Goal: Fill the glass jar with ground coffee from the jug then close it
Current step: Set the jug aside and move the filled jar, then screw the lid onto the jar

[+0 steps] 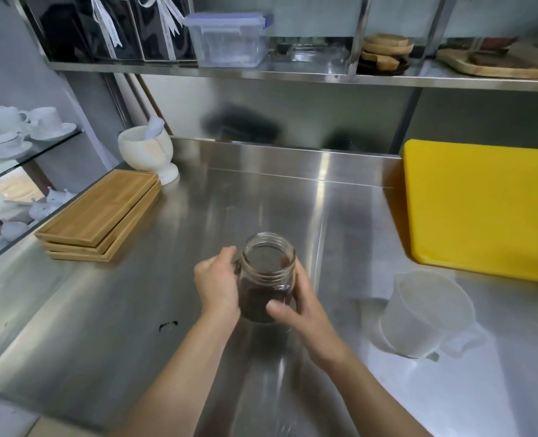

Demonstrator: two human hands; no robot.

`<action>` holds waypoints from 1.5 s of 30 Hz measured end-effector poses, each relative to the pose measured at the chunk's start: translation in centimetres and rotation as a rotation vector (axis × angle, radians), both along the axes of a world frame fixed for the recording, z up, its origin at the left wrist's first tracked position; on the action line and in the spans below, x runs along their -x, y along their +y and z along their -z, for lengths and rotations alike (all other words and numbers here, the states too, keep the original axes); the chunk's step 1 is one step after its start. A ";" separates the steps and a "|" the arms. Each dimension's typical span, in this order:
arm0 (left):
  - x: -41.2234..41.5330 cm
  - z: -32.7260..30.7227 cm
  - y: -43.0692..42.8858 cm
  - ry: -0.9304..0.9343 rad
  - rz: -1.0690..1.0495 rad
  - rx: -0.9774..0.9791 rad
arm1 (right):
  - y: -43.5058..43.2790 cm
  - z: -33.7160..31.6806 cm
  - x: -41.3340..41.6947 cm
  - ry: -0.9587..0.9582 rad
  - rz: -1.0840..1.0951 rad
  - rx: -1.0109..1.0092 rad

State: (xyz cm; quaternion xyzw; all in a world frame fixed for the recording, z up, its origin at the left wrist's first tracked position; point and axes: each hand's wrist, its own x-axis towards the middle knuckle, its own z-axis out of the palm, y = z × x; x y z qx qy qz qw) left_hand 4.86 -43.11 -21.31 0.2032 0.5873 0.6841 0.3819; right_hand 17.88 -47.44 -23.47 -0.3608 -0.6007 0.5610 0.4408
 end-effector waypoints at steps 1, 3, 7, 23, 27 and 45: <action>0.3 0.1 0.0 -0.012 0.008 -0.001 | 0.3 0.1 -0.6 -0.055 -0.037 0.000; 0.5 0.3 -0.3 -0.032 0.043 -0.005 | 0.9 0.0 -1.6 -0.132 -0.056 0.010; -0.5 0.9 -1.1 -0.036 0.100 0.028 | 1.9 -0.2 -1.8 -0.222 -0.080 0.035; -1.3 5.1 -1.0 -0.111 0.142 0.147 | 2.9 2.9 -2.6 -0.368 -0.025 0.108; -1.0 5.6 -0.9 -0.134 0.154 0.156 | 3.1 3.1 -2.5 -0.372 -0.018 0.125; 4.9 5.5 2.6 1.035 0.540 0.505 | 3.8 3.2 -3.3 -0.404 -0.163 0.128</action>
